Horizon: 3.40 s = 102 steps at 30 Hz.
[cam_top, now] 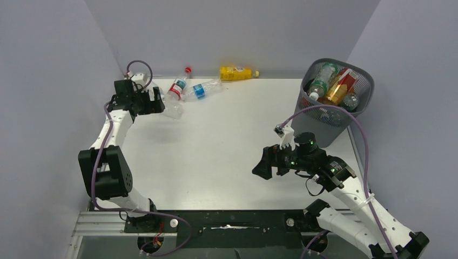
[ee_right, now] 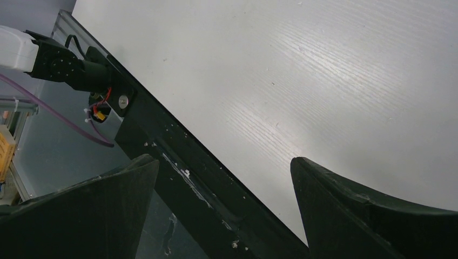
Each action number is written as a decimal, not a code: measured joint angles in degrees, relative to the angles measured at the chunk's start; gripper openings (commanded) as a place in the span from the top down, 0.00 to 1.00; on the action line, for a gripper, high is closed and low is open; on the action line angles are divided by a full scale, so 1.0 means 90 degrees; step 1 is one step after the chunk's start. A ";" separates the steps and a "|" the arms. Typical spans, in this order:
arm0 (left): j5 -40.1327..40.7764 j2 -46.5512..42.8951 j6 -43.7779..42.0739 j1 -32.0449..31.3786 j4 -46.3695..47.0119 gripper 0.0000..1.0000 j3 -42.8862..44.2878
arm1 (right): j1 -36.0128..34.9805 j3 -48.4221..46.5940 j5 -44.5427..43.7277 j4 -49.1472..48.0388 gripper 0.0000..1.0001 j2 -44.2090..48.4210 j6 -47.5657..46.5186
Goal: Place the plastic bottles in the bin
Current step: Adjust the plastic bottle at the center of the board.
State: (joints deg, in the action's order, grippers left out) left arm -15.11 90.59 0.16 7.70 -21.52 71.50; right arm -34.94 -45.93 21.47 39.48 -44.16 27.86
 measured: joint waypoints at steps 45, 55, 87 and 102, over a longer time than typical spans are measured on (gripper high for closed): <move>0.0804 0.0835 0.2329 -0.0308 -0.0080 0.08 0.0585 | -0.0170 -0.0002 -0.0335 -0.0304 0.01 -0.0187 0.0554; 0.0889 0.0265 0.2174 -0.0328 -0.0328 0.08 0.0627 | -0.0170 0.0061 -0.0308 -0.0386 0.02 -0.0187 0.0500; 0.2033 0.1239 0.0299 -0.0704 -0.0206 0.08 0.0668 | 0.0670 0.0226 0.0250 -0.0799 0.01 -0.0396 0.0792; 0.2431 0.1260 0.1200 -0.0879 -0.0602 0.06 0.1613 | 0.0573 0.0413 0.0073 -0.1158 0.01 -0.0704 0.0993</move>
State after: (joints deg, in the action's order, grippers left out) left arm 6.76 101.93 10.96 -0.21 -26.94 86.02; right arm -29.78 -42.22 22.13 29.06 -50.50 36.80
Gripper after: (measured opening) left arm 0.936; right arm 0.988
